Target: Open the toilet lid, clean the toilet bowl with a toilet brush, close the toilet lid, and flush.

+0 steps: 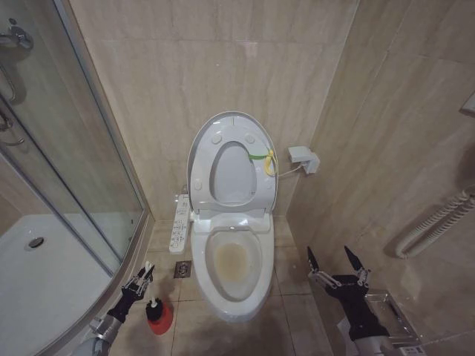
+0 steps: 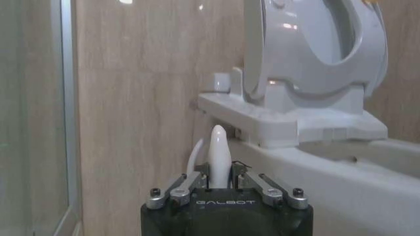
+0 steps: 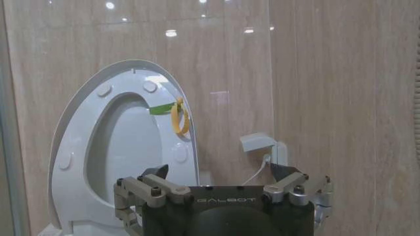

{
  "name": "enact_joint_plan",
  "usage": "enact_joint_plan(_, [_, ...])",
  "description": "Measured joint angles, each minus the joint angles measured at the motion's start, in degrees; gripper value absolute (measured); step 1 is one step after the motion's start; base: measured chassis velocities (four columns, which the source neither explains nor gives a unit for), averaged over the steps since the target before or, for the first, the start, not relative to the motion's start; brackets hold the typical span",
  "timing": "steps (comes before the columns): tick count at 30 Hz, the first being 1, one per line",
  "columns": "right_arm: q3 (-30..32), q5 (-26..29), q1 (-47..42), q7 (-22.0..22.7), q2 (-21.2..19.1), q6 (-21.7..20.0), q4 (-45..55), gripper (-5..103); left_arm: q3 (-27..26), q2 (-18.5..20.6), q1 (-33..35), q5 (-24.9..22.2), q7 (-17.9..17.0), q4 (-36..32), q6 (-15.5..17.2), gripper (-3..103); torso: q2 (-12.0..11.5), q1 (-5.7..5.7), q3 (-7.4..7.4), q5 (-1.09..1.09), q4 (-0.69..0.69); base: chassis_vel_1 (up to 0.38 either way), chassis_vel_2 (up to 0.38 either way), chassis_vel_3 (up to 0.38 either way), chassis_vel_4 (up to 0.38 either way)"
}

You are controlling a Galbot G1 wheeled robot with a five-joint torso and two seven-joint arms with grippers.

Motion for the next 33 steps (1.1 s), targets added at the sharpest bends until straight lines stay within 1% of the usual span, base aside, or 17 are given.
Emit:
enact_joint_plan(6, [0.0,0.0,0.0,0.0,0.0,0.0,0.0,100,-0.1,-1.1,0.7,-0.3,-1.6,-2.0,0.0,21,0.0,0.0,0.0,0.0,-0.01,0.0,0.0,0.0,0.0])
enact_joint_plan(10, [0.0,0.0,0.0,0.0,0.0,0.0,0.0,100,0.0,-1.9,1.0,0.8,-2.9,-2.8,0.0,21,0.0,0.0,0.0,0.0,-0.01,0.0,0.0,0.0,0.0])
enact_joint_plan(13, [0.0,0.0,0.0,0.0,0.0,0.0,0.0,100,-0.5,-2.5,1.0,1.3,-2.8,-3.0,0.0,21,0.0,0.0,0.0,0.0,-0.01,0.0,0.0,0.0,0.0])
enact_joint_plan(16, [0.0,0.0,0.0,0.0,0.0,0.0,0.0,100,-1.8,-3.2,1.1,1.4,-1.8,-4.3,0.0,21,0.0,0.0,0.0,0.0,-0.01,0.0,0.0,0.0,0.0])
enact_joint_plan(25, [0.0,0.0,0.0,0.0,0.0,0.0,0.0,100,-3.0,-3.1,1.6,1.2,-1.3,-5.2,0.0,21,-0.4,-0.18,-0.19,0.0,-0.01,0.0,0.0,0.0,0.0])
enact_joint_plan(33, [0.0,0.0,0.0,0.0,0.0,0.0,0.0,100,-4.3,-2.9,2.2,3.7,-1.0,-5.2,0.0,21,-2.4,-1.07,-1.3,0.0,-0.02,0.0,0.0,0.0,0.0])
